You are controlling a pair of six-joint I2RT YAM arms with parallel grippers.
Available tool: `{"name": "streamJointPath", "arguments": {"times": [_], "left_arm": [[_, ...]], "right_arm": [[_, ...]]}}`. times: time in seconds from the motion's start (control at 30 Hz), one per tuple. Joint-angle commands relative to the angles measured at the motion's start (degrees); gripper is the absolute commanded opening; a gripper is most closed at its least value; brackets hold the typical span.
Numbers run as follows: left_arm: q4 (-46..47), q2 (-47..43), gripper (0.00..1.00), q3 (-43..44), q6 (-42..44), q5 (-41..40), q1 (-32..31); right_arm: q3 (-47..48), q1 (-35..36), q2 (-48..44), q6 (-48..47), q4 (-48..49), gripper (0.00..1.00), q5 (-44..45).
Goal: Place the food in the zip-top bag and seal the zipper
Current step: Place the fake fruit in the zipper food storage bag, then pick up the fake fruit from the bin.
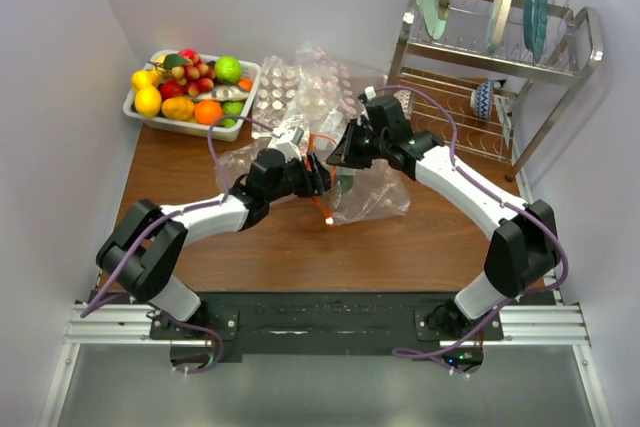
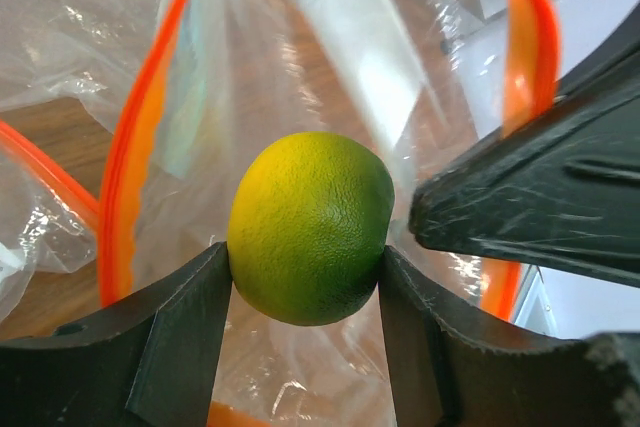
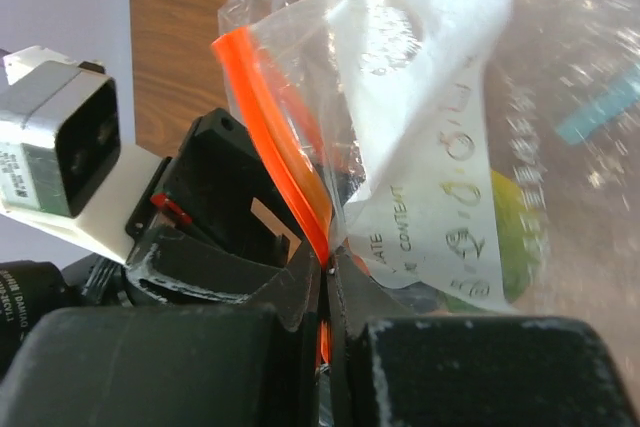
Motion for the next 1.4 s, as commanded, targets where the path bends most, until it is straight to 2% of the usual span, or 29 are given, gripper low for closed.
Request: {"name": "streamJointPath", "arguments": {"times": [0.0, 0.1, 0.13, 0.2, 0.27, 0.3, 0.4, 0.67, 0.8, 0.87, 1.03, 1.13, 1.17, 1.2, 1.27, 1.37], "left_arm": [[3.5, -0.7, 0.38, 3.1, -0.3, -0.9, -0.3], [1.8, -0.9, 0.5, 4.7, 0.4, -2.3, -0.4], [0.8, -0.7, 0.57, 5.3, 0.7, -2.5, -0.3], [-3.4, -0.8, 0.64, 7.5, 2.1, -3.2, -0.4], [-5.9, -1.8, 0.77, 8.5, 3.7, -3.9, -0.4], [-7.5, -2.2, 0.89, 8.5, 4.1, -4.1, -0.3], [-11.3, -4.2, 1.0, 9.3, 6.2, -5.6, -0.4], [-23.7, -10.2, 0.99, 15.4, 11.6, -7.7, -0.3], [-36.7, -12.8, 0.99, 20.8, 16.5, -11.5, 0.9], [-39.6, -13.7, 1.0, 22.8, 18.9, -14.2, 2.2], [-40.1, -13.7, 1.0, 23.1, 20.4, -11.2, 12.9], [-42.6, -10.7, 1.0, 27.0, 22.6, -20.7, 14.4], [-44.3, -9.7, 1.0, 29.5, 24.5, -27.3, 14.4], [-45.0, -8.6, 1.0, 30.9, 25.3, -30.1, 15.0], [-47.4, -4.5, 1.0, 35.2, 27.8, -35.2, 16.0], [-48.6, 0.5, 1.0, 39.7, 29.6, -38.7, 19.1]], "right_arm": [[-3.0, -1.7, -3.9, 3.0, 4.1, 0.0, -3.2], [-5.0, -2.4, -4.8, 4.5, 6.3, 0.0, -4.0], [-5.4, -2.5, -4.8, 4.7, 6.5, 0.0, -4.1], [-5.7, -2.6, -4.9, 5.1, 6.9, 0.0, -4.5], [-5.7, -2.8, -4.8, 5.1, 7.0, 0.0, -4.7], [-5.7, -2.9, -4.8, 5.1, 7.0, 0.0, -4.8], [-5.5, -3.2, -4.8, 5.2, 7.2, 0.0, -4.8], [-3.6, -3.4, -3.1, 3.6, 6.3, 0.0, -4.9], [-2.6, -3.5, -2.3, 0.9, 4.7, 0.0, -5.0], [-1.6, -3.5, -1.9, -2.0, 3.2, 0.0, -4.5], [1.3, -3.3, -0.6, -6.5, -2.1, 0.0, -2.2], [2.1, -2.8, -0.5, -8.5, -3.8, 0.0, -1.3], [2.4, -2.6, -0.5, -9.2, -4.0, 0.0, -0.9], [2.6, -2.3, -0.5, -9.5, -4.3, 0.0, -0.6], [3.3, -1.9, -0.5, -10.5, -5.2, 0.0, 0.0], [4.1, -1.8, -0.2, -11.5, -5.9, 0.0, 0.3]]}}
